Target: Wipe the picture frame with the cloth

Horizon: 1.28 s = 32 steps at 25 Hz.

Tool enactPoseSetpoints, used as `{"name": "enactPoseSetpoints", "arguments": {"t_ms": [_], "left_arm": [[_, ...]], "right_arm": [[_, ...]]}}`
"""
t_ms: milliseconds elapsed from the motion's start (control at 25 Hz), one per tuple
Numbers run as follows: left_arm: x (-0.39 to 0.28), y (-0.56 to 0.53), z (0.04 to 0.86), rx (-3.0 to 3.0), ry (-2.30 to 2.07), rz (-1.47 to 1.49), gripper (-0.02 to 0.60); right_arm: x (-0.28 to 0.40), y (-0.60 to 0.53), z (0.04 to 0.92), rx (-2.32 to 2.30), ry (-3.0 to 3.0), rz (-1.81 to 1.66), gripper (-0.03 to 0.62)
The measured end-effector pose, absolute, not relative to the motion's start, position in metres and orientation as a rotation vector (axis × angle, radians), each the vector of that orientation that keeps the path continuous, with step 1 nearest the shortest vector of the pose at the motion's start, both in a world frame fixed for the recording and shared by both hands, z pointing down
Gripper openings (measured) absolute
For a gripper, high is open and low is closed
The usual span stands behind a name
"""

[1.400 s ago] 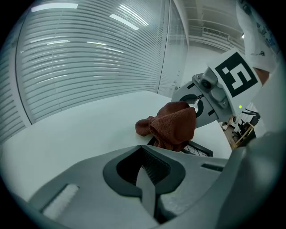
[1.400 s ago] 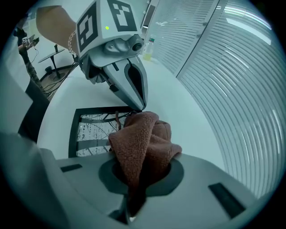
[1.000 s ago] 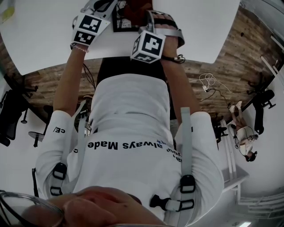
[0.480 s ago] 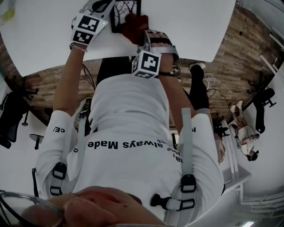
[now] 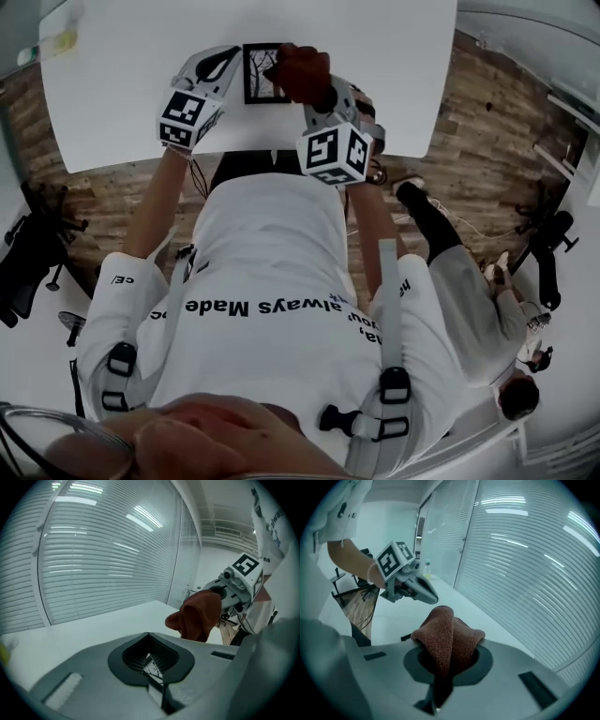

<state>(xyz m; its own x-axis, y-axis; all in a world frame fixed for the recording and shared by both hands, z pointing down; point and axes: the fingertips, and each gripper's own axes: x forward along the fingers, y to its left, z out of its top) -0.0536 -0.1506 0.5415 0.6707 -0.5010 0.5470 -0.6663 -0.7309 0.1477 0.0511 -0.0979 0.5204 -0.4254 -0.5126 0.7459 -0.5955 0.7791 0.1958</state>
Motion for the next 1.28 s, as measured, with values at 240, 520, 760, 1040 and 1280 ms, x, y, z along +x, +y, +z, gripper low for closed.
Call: {"name": "enactPoseSetpoints", "arguments": {"t_ms": [240,520,760,1040,1280], "left_arm": [[-0.029,-0.102,0.407,2.605,-0.964,0.476,0.003],[-0.014,-0.067,0.261,2.732,-1.052,0.272,0.003],[-0.012,-0.023,0.171,2.781,-1.153,0.126,0.003],[-0.010,0.004,0.107,2.837,-1.187,0.031,0.003],[-0.007,0.016,0.090,2.866,-1.163,-0.007,0.003]], "right_arm": [[0.065,-0.100,0.388,1.033,-2.290,0.106,0.021],[0.049,-0.080,0.254,1.147,-2.540,0.168,0.020],[0.040,-0.033,0.152,1.144,-2.718,0.123,0.020],[0.050,0.000,0.087,1.208,-2.799,0.102,0.020],[0.055,0.008,0.071,1.218,-2.806,0.110,0.020]]}}
